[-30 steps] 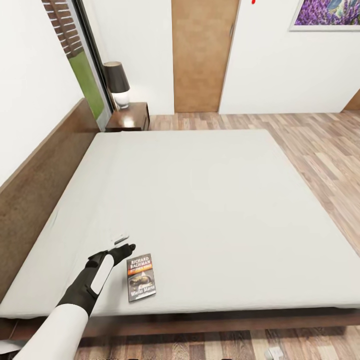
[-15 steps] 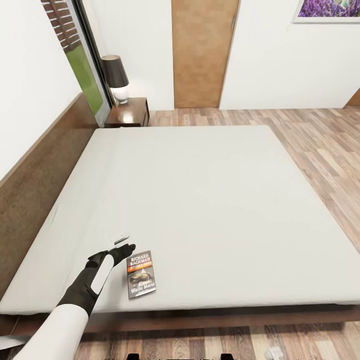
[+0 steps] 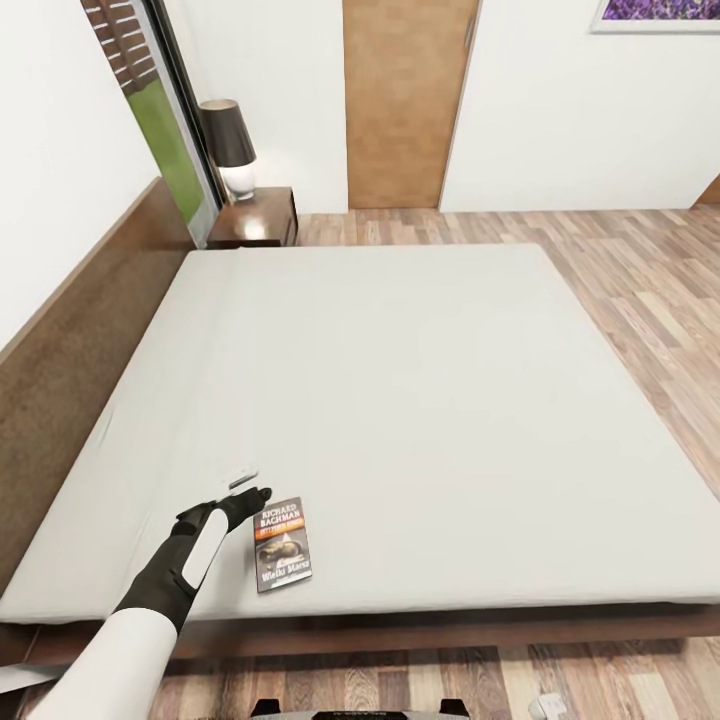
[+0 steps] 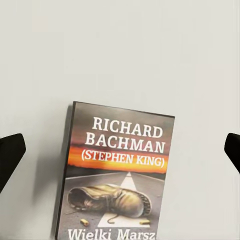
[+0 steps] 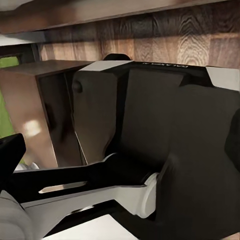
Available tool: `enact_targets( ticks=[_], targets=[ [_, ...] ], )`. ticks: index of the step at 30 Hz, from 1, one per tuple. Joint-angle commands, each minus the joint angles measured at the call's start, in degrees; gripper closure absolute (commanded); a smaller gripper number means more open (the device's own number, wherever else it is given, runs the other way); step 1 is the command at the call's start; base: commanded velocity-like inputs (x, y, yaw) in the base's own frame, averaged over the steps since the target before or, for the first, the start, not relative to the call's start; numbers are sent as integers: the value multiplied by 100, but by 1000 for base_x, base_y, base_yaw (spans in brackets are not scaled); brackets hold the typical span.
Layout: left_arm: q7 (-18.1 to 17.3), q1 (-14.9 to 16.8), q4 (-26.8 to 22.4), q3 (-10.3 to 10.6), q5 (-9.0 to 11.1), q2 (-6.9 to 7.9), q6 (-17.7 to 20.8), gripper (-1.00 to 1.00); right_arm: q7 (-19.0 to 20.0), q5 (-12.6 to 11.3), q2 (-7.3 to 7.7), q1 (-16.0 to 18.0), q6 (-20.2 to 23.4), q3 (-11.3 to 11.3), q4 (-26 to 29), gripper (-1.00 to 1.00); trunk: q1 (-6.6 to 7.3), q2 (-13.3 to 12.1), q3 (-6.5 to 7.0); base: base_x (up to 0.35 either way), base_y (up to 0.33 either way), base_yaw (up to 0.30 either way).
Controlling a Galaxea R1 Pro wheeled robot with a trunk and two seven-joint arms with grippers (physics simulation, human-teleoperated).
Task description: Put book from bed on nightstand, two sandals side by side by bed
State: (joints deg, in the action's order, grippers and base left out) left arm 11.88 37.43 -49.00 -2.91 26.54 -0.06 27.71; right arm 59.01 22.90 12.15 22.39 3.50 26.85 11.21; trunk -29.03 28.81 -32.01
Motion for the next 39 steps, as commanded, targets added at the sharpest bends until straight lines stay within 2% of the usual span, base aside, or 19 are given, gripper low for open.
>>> enact_targets(
  ticks=[1,7,13,39],
  targets=[
    [42,2,-11,0,61,-18,25,-100,33,37,-2,3,37,49,5,-100,-2,7,-8,0,0,0],
    [42,2,-20,-5,51,-135,24,-100,38,39,-2,3,37,49,4,-100,-2,7,-10,0,0,0],
    [42,2,-22,-7,52,-151,24,-100,40,36,-1,3,37,54,9,-100,-2,7,-10,0,0,0],
    [42,2,-28,-11,46,-152,23,-100,40,32,-1,3,37,57,8,-100,-573,1050,-477,0,0,0]
  ],
)
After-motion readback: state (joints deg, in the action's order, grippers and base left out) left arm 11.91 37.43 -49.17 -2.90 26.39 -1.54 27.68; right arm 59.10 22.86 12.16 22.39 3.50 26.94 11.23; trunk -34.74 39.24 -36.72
